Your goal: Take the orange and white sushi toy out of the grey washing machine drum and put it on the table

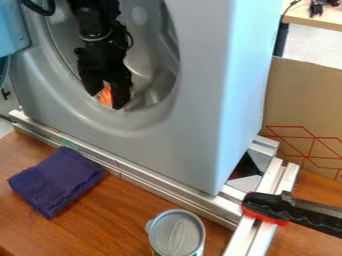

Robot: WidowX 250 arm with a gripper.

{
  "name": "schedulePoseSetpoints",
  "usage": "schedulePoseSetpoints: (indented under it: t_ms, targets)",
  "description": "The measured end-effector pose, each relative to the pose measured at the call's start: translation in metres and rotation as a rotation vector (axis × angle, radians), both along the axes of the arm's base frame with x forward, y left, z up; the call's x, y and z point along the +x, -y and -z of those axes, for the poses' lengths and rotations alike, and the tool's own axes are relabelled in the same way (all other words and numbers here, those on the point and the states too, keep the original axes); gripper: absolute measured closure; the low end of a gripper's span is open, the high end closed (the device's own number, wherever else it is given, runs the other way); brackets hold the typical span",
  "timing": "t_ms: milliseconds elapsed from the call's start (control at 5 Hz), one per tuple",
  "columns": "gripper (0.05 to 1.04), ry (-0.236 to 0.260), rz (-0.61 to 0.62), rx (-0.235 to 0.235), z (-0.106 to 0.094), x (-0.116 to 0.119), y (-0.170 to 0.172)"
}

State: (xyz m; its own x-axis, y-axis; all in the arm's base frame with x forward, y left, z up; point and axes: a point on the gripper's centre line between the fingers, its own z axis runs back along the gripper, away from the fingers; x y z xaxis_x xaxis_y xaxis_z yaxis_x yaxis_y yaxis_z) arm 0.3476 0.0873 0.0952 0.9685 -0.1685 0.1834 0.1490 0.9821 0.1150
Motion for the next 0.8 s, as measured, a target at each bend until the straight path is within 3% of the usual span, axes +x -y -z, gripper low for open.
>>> schedulePoseSetpoints:
  t_ms: [200, 400, 600, 800]
  targets:
    - [0.120, -0.031, -0.031, 0.014, 0.005, 0.002, -0.003]
    - [0.396, -0.026, -0.034, -0.004, 0.008, 0.004, -0.001]
    - [0.496, -0.003, -0.081, -0.049, 0.009, -0.005, 0.000]
    - [0.496, -0.039, -0.221, -0.132, 0.001, -0.051, -0.019]
